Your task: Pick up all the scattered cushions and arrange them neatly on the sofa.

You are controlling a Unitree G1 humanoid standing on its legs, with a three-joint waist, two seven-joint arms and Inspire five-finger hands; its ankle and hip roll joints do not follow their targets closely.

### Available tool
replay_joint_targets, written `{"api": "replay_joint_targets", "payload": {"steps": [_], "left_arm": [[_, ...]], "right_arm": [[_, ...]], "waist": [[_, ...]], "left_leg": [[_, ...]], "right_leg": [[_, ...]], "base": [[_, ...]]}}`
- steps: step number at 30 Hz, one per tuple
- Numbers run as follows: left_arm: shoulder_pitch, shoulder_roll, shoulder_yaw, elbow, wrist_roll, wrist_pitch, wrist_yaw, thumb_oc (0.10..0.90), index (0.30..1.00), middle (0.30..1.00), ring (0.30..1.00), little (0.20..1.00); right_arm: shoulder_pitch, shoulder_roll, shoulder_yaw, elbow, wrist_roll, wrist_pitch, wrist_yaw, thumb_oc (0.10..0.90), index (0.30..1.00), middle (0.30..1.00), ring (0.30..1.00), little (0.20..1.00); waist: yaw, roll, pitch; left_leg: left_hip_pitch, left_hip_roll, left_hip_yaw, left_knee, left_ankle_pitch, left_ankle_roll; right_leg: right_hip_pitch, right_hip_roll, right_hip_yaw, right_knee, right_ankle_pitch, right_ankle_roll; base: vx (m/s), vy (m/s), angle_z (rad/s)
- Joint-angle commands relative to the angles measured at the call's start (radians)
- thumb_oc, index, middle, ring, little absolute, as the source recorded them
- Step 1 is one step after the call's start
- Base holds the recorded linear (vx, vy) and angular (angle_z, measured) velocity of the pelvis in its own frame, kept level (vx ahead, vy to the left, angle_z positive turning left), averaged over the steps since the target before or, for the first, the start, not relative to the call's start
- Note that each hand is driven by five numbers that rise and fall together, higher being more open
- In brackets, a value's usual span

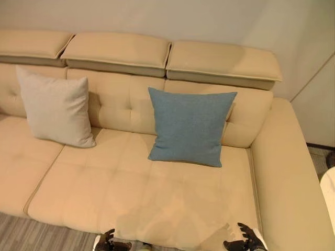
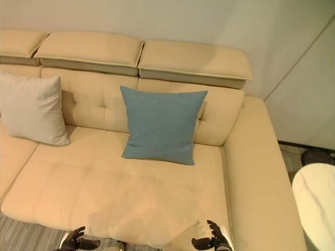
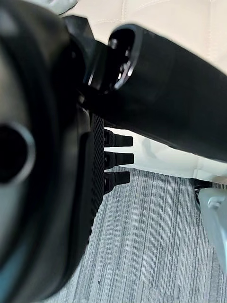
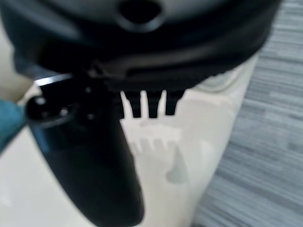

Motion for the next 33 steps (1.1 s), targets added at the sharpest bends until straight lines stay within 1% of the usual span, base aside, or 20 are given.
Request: {"api": "replay_joint_targets", "payload": {"steps": [1, 4, 7, 9, 12, 15, 17, 18, 19, 21, 22, 23, 24, 25, 26, 27, 28, 29, 31, 33], "left_arm": [[-0.001, -0.002, -0.005, -0.007, 0.033, -0.024, 0.01, 0.8, 0.9, 0.9, 0.9, 0.9], [-0.002, -0.006, -0.029, -0.007, 0.046, -0.02, 0.008, 0.8, 0.9, 0.9, 0.9, 0.9], [-0.009, -0.011, -0.049, -0.008, 0.069, -0.017, 0.004, 0.8, 0.9, 0.9, 0.9, 0.9], [-0.012, -0.009, -0.053, -0.008, 0.073, -0.017, 0.003, 0.8, 0.9, 0.9, 0.9, 0.9], [-0.023, 0.003, -0.061, 0.011, 0.092, -0.015, -0.001, 0.8, 0.9, 0.9, 0.9, 0.9], [-0.028, 0.008, -0.044, 0.029, 0.084, -0.015, 0.009, 0.8, 0.9, 0.9, 0.9, 0.9], [-0.023, 0.013, -0.033, 0.047, 0.091, -0.01, 0.012, 0.8, 0.9, 0.9, 0.9, 0.9], [-0.026, 0.026, -0.039, 0.056, 0.103, -0.006, 0.007, 0.8, 0.9, 0.9, 0.9, 0.9], [-0.026, 0.026, -0.039, 0.056, 0.103, -0.006, 0.007, 0.8, 0.9, 0.9, 0.9, 0.9], [-0.039, 0.058, -0.035, 0.066, 0.108, -0.002, -0.016, 0.8, 0.9, 0.9, 0.9, 0.9], [-0.039, 0.058, -0.035, 0.066, 0.108, -0.002, -0.016, 0.8, 0.9, 0.9, 0.9, 0.9], [-0.043, 0.069, -0.034, 0.065, 0.109, 0.0, -0.02, 0.8, 0.9, 0.9, 0.9, 0.9], [-0.043, 0.069, -0.034, 0.065, 0.109, 0.0, -0.02, 0.8, 0.9, 0.9, 0.9, 0.9], [-0.048, 0.073, -0.035, 0.066, 0.11, 0.005, -0.023, 0.8, 0.9, 0.9, 0.9, 0.9], [-0.052, 0.084, -0.033, 0.069, 0.118, 0.009, -0.027, 0.8, 0.9, 0.9, 0.9, 0.9], [-0.053, 0.089, -0.032, 0.071, 0.122, 0.01, -0.025, 0.8, 0.9, 0.9, 0.9, 0.9], [-0.046, 0.09, -0.031, 0.069, 0.122, 0.014, -0.022, 0.8, 0.9, 0.9, 0.9, 0.9], [-0.046, 0.09, -0.033, 0.074, 0.126, 0.017, -0.018, 0.8, 0.9, 0.9, 0.9, 0.9], [-0.039, 0.088, -0.035, 0.079, 0.131, 0.018, -0.019, 0.8, 0.9, 0.9, 0.9, 0.9], [-0.04, 0.1, -0.017, 0.097, 0.12, 0.023, -0.036, 0.8, 0.9, 0.9, 0.9, 0.9]], "right_arm": [[-0.036, -0.026, -0.029, -0.007, 0.018, -0.034, -0.041, 0.8, 0.9, 0.9, 0.9, 0.9], [-0.043, -0.019, -0.035, 0.032, 0.029, -0.029, -0.038, 0.8, 0.9, 0.9, 0.9, 0.9], [-0.058, -0.005, -0.033, 0.087, 0.033, -0.02, -0.033, 0.8, 0.9, 0.9, 0.9, 0.9], [-0.067, -0.001, -0.031, 0.103, 0.031, -0.017, -0.034, 0.8, 0.9, 0.9, 0.9, 0.9], [-0.089, 0.024, -0.013, 0.148, 0.019, 0.001, -0.03, 0.8, 0.9, 0.9, 0.9, 0.9], [-0.11, 0.036, -0.005, 0.161, -0.002, 0.014, -0.039, 0.8, 0.9, 0.9, 0.9, 0.9], [-0.113, 0.043, 0.0, 0.163, -0.013, 0.021, -0.038, 0.8, 0.9, 0.9, 0.9, 0.9], [-0.162, 0.014, -0.009, 0.194, -0.002, 0.046, -0.018, 0.8, 0.9, 0.9, 0.9, 0.9], [-0.162, 0.014, -0.009, 0.194, -0.002, 0.046, -0.018, 0.8, 0.9, 0.9, 0.9, 0.9], [-0.195, -0.028, -0.02, 0.217, 0.021, 0.05, -0.001, 0.8, 0.9, 0.9, 0.9, 0.9], [-0.195, -0.028, -0.02, 0.217, 0.021, 0.05, -0.001, 0.8, 0.9, 0.9, 0.9, 0.9], [-0.198, -0.038, -0.033, 0.234, 0.035, 0.05, 0.008, 0.8, 0.9, 0.9, 0.9, 0.9], [-0.198, -0.038, -0.033, 0.234, 0.035, 0.05, 0.008, 0.8, 0.9, 0.9, 0.9, 0.9], [-0.2, -0.039, -0.042, 0.243, 0.052, 0.051, 0.012, 0.8, 0.9, 0.9, 0.9, 0.9], [-0.196, -0.034, -0.051, 0.249, 0.067, 0.047, 0.017, 0.8, 0.9, 0.9, 0.9, 0.9], [-0.193, -0.03, -0.05, 0.245, 0.071, 0.048, 0.021, 0.8, 0.9, 0.9, 0.9, 0.9], [-0.193, -0.023, -0.044, 0.241, 0.064, 0.054, 0.022, 0.8, 0.9, 0.9, 0.9, 0.9], [-0.195, -0.017, -0.039, 0.243, 0.061, 0.055, 0.016, 0.8, 0.9, 0.9, 0.9, 0.9], [-0.194, -0.014, -0.037, 0.246, 0.058, 0.055, 0.018, 0.8, 0.9, 0.9, 0.9, 0.9], [-0.206, -0.027, -0.033, 0.249, 0.056, 0.061, 0.025, 0.8, 0.9, 0.9, 0.9, 0.9]], "waist": [[-0.028, -0.008, -0.028], [-0.047, 0.004, -0.043], [-0.058, 0.018, -0.043], [-0.056, 0.018, -0.042], [-0.044, -0.003, -0.029], [-0.029, -0.017, -0.014], [-0.021, -0.027, -0.005], [-0.014, -0.033, 0.006], [-0.014, -0.033, 0.006], [0.004, -0.037, 0.024], [0.004, -0.037, 0.024], [0.019, -0.031, 0.02], [0.018, -0.031, 0.019], [0.027, -0.028, 0.014], [0.041, -0.032, -0.013], [0.053, -0.039, -0.029], [0.065, -0.051, -0.03], [0.071, -0.06, -0.046], [0.074, -0.062, -0.059], [0.073, -0.059, -0.084]], "left_leg": [[0.143, 0.029, 0.025, 0.175, -0.152, 0.014], [0.23, 0.054, 0.012, 0.165, -0.147, 0.001], [0.291, 0.05, 0.02, 0.054, -0.19, -0.001], [0.3, 0.043, 0.019, 0.019, -0.194, 0.0], [0.296, -0.001, 0.006, -0.056, -0.227, 0.033], [0.281, -0.038, 0.001, -0.097, -0.216, 0.055], [0.279, -0.047, 0.008, -0.113, -0.205, 0.065], [0.271, -0.049, 0.005, -0.107, -0.2, 0.07], [0.271, -0.049, 0.005, -0.107, -0.2, 0.07], [0.221, -0.055, -0.013, -0.082, -0.18, 0.086], [0.221, -0.055, -0.013, -0.082, -0.18, 0.086], [0.203, -0.056, -0.022, -0.08, -0.163, 0.092], [0.203, -0.057, -0.022, -0.08, -0.162, 0.092], [0.196, -0.056, -0.029, -0.081, -0.154, 0.094], [0.179, -0.057, -0.033, -0.082, -0.149, 0.092], [0.162, -0.058, -0.023, -0.076, -0.148, 0.088], [0.161, -0.06, -0.005, -0.075, -0.148, 0.085], [0.149, -0.06, 0.002, -0.072, -0.143, 0.085], [0.153, -0.059, 0.01, -0.079, -0.144, 0.085], [0.168, -0.057, 0.026, -0.103, -0.138, 0.087]], "right_leg": [[0.005, 0.014, -0.002, 0.012, -0.108, 0.097], [-0.006, 0.016, -0.023, 0.016, -0.095, 0.105], [-0.016, 0.016, -0.036, 0.022, -0.075, 0.12], [-0.022, 0.012, -0.035, 0.023, -0.067, 0.128], [-0.062, -0.019, -0.034, 0.031, -0.023, 0.159], [-0.105, -0.038, -0.029, 0.032, 0.008, 0.193], [-0.122, -0.05, -0.029, 0.041, 0.021, 0.213], [-0.135, -0.061, -0.029, 0.058, 0.035, 0.225], [-0.135, -0.061, -0.029, 0.058, 0.035, 0.225], [-0.136, -0.058, 0.012, 0.151, -0.025, 0.22], [-0.136, -0.058, 0.012, 0.151, -0.025, 0.22], [-0.099, -0.045, 0.018, 0.22, -0.082, 0.199], [-0.099, -0.045, 0.018, 0.22, -0.082, 0.199], [-0.073, -0.034, 0.027, 0.268, -0.109, 0.191], [-0.013, -0.029, 0.026, 0.263, -0.153, 0.186], [0.026, -0.036, 0.016, 0.235, -0.161, 0.184], [0.032, -0.045, -0.004, 0.214, -0.143, 0.18], [0.051, -0.045, -0.014, 0.175, -0.145, 0.182], [0.057, -0.045, -0.012, 0.154, -0.145, 0.183], [0.067, -0.032, 0.01, 0.11, -0.14, 0.181]], "base": [[-0.03, 0.073, 0.18], [-0.04, 0.125, 0.26], [-0.06, 0.181, 0.41], [-0.07, 0.175, 0.14], [-0.15, 0.229, 0.07], [-0.16, 0.222, -0.17], [-0.15, 0.17, -0.37], [-0.11, 0.081, -0.36], [-0.24, 0.097, -0.27], [-0.25, 0.095, 0.0], [-0.2, 0.083, 0.06], [-0.12, 0.055, 0.14], [-0.18, 0.081, 0.22], [-0.11, 0.018, 0.4], [-0.13, 0.005, 0.32], [-0.11, -0.044, 0.23], [-0.08, -0.067, 0.19], [-0.05, -0.059, -0.04], [0.0, -0.024, -0.3], [0.0, 0.006, -0.33]]}}
